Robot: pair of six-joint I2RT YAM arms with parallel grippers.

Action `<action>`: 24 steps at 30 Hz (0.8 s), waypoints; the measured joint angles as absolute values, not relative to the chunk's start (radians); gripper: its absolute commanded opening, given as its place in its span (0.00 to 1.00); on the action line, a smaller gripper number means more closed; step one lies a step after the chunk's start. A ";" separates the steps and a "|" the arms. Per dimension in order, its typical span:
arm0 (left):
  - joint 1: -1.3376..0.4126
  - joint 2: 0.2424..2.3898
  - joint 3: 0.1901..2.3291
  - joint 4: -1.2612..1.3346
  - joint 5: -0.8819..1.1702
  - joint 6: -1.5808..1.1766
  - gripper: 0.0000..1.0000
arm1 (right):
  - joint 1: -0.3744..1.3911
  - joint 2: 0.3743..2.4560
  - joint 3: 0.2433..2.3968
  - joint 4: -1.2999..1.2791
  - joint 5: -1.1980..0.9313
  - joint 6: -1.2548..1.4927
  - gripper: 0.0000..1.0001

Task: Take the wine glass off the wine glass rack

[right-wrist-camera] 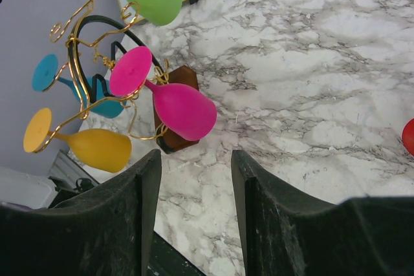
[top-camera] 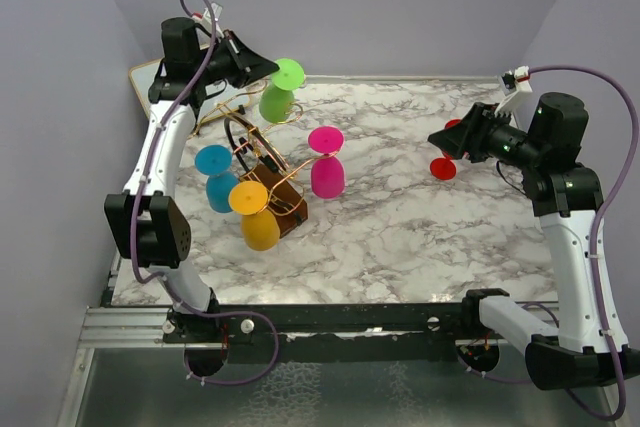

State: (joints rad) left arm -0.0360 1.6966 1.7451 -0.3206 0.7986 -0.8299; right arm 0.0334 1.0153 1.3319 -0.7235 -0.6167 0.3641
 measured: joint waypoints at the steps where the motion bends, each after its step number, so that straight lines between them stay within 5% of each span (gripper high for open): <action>1: -0.038 1.713 1.745 -0.277 0.810 -0.864 0.00 | 0.033 1.015 1.332 -0.723 -0.617 0.364 0.48; 10: -0.167 1.800 1.797 -0.056 0.876 -0.999 0.00 | 0.033 1.042 1.339 -0.702 -0.729 0.363 0.54; 24: -0.488 1.641 1.846 -0.052 0.937 -0.787 0.00 | 0.033 1.082 1.363 -0.554 -1.121 0.480 0.58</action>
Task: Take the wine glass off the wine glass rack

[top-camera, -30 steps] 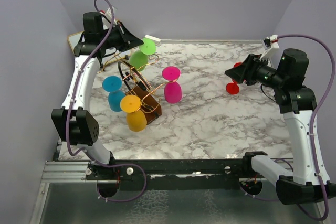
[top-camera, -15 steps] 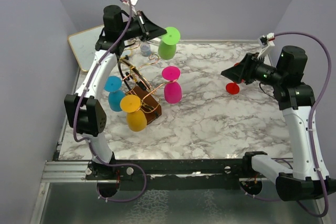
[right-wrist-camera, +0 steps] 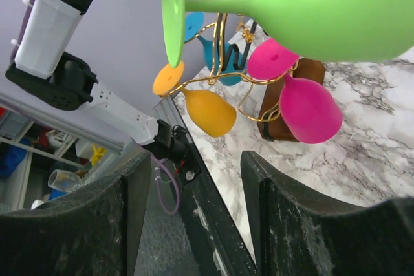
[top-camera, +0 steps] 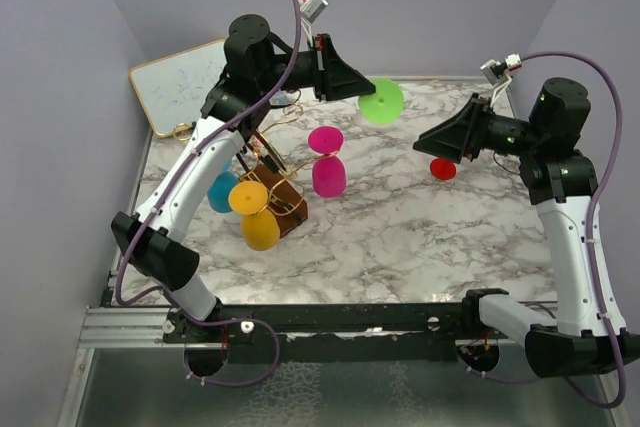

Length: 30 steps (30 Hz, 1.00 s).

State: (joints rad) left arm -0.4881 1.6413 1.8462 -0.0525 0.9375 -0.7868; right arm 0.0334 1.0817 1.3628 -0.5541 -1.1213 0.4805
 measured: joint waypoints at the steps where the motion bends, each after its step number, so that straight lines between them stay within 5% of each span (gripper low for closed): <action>1: -0.498 1.633 1.843 -0.057 0.937 -0.776 0.00 | 0.033 1.081 1.363 -0.547 -1.130 0.486 0.58; 14: -0.640 1.647 1.842 -0.144 0.898 -0.697 0.00 | 0.048 1.081 1.363 -0.519 -1.165 0.514 0.52; 19: -0.664 1.666 1.852 -0.170 0.879 -0.680 0.00 | 0.058 1.085 1.363 -0.521 -1.164 0.511 0.27; 21: -0.665 1.670 1.859 -0.178 0.873 -0.675 0.00 | 0.064 1.089 1.363 -0.523 -1.164 0.506 0.04; 25: -0.670 1.671 1.878 -0.195 0.868 -0.662 0.00 | 0.070 1.100 1.364 -0.544 -1.142 0.492 0.01; 28: -0.670 1.671 1.889 -0.221 0.859 -0.640 0.12 | 0.082 1.101 1.370 -0.562 -1.108 0.474 0.01; 30: -0.670 1.671 1.893 -0.246 0.841 -0.628 0.32 | 0.093 1.098 1.374 -0.579 -1.073 0.448 0.01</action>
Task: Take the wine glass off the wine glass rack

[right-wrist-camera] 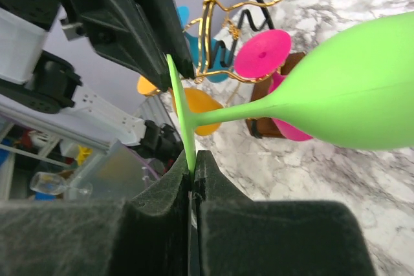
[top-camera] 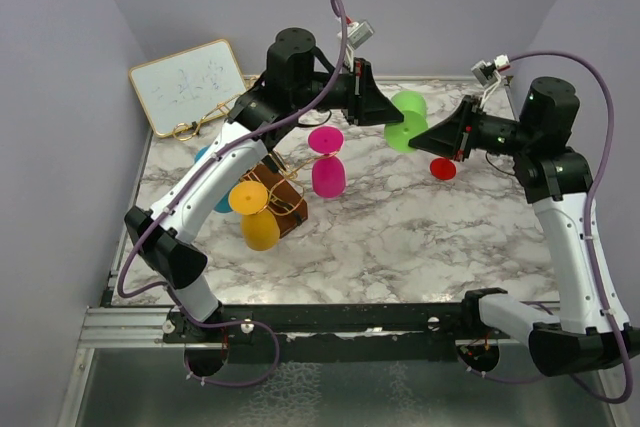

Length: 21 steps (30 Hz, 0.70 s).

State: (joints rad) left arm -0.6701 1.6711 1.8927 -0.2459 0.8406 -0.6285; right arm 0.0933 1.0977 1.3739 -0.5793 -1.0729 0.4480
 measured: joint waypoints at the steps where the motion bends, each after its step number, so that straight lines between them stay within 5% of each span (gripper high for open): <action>1: -0.670 1.671 1.897 -0.263 0.825 -0.616 0.40 | 0.101 1.096 1.375 -0.587 -1.045 0.432 0.01; 3: -0.673 1.670 1.902 -0.297 0.775 -0.599 0.60 | 0.121 1.090 1.377 -0.611 -0.992 0.391 0.01; 5: -0.674 1.660 1.900 -0.341 0.715 -0.579 0.93 | 0.149 1.081 1.378 -0.632 -0.925 0.344 0.01; 6: -0.675 1.652 1.895 -0.361 0.686 -0.572 0.98 | 0.167 1.075 1.378 -0.640 -0.889 0.320 0.01; 21: -0.677 1.243 1.374 -0.182 0.492 -0.875 0.99 | 0.327 0.746 1.040 -0.286 -0.421 -0.279 0.01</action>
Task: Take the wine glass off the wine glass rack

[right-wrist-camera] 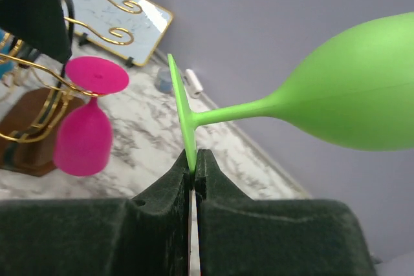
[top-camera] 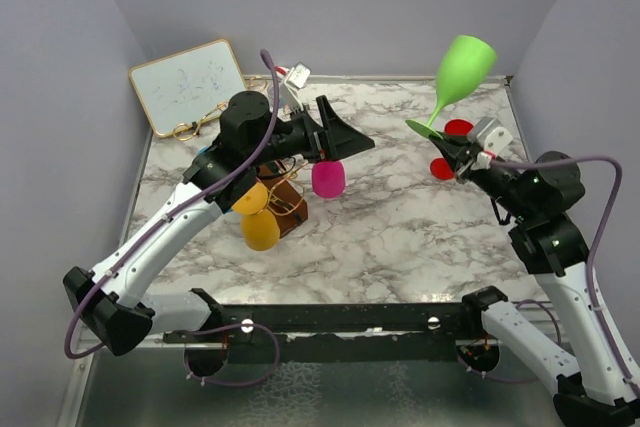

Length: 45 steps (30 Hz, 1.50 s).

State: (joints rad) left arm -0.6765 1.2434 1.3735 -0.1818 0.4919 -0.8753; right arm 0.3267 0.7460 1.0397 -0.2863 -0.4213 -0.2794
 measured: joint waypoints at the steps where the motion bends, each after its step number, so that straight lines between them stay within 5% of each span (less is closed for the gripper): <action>1: -0.677 1.234 1.335 -0.146 0.492 -0.927 0.99 | 0.329 0.735 1.018 -0.258 -0.414 -0.329 0.01; 12: -0.677 1.288 1.275 -0.017 0.493 -1.203 0.94 | 0.397 0.670 0.754 0.019 -0.423 -0.877 0.01; 28: -0.721 1.451 1.362 0.099 0.526 -1.313 0.55 | 0.460 0.678 0.754 0.079 -0.444 -1.047 0.01; 32: -0.746 1.469 1.370 0.151 0.535 -1.335 0.41 | 0.470 0.680 0.754 0.080 -0.443 -1.055 0.01; 36: -0.759 1.496 1.375 0.175 0.548 -1.350 0.08 | 0.478 0.684 0.754 0.086 -0.435 -1.064 0.01; 38: -0.760 1.502 1.377 0.192 0.555 -1.377 0.00 | 0.478 0.684 0.751 0.081 -0.425 -1.074 0.10; 45: -0.762 1.497 1.428 0.109 0.545 -1.309 0.00 | 0.479 0.684 0.747 0.095 -0.415 -1.043 0.36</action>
